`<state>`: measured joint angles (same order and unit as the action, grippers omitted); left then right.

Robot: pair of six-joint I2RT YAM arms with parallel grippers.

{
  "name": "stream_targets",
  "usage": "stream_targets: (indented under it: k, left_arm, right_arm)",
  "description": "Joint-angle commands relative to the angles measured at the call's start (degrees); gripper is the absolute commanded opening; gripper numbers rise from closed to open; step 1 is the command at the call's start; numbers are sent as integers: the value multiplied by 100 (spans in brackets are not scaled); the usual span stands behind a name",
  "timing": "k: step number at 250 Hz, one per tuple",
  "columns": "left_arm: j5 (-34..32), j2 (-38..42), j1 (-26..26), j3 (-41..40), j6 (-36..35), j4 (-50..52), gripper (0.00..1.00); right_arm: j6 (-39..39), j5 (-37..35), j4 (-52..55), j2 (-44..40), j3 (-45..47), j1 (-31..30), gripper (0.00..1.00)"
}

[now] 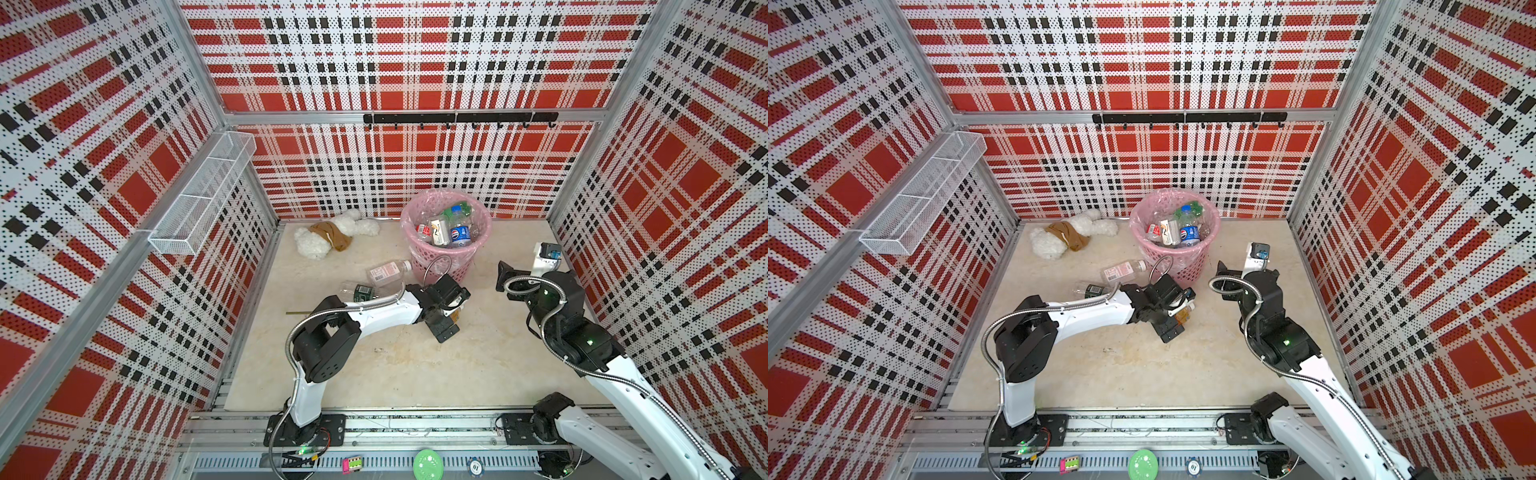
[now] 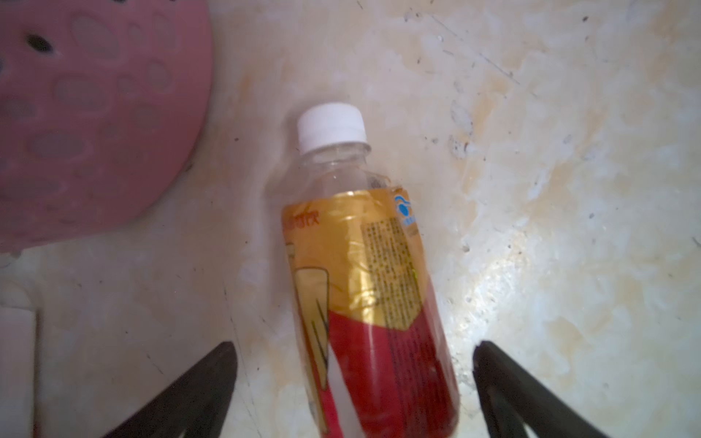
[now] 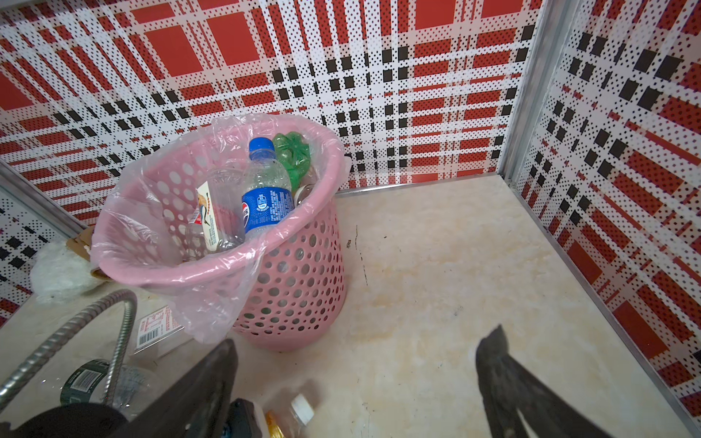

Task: Throw the plastic bottles in the bin
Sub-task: Rotate the plastic bottle at the center of the table, then pick up the plastic bottle from the center of the table.

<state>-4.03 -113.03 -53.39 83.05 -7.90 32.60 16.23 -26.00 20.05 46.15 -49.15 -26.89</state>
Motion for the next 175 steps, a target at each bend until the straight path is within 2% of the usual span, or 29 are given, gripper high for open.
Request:
stream_targets:
  k: [1,99,147,166,175]
  left_arm:
    - [-98,-253,30,305,54,-43,99]
    - [-9,-703,21,388,487,110,99]
    - [-88,-439,12,226,629,119,69]
    - [-135,-240,-18,137,657,124,66]
    - [-164,-125,-35,72,671,124,60]
  right_arm:
    - [54,-30,-179,-53,30,26,100]
    - [38,-34,-234,-47,38,31,100]
    - [55,-30,-248,-62,51,35,100]
    - [64,-35,-248,-64,63,32,100]
    - [60,-38,-243,-76,62,33,100]
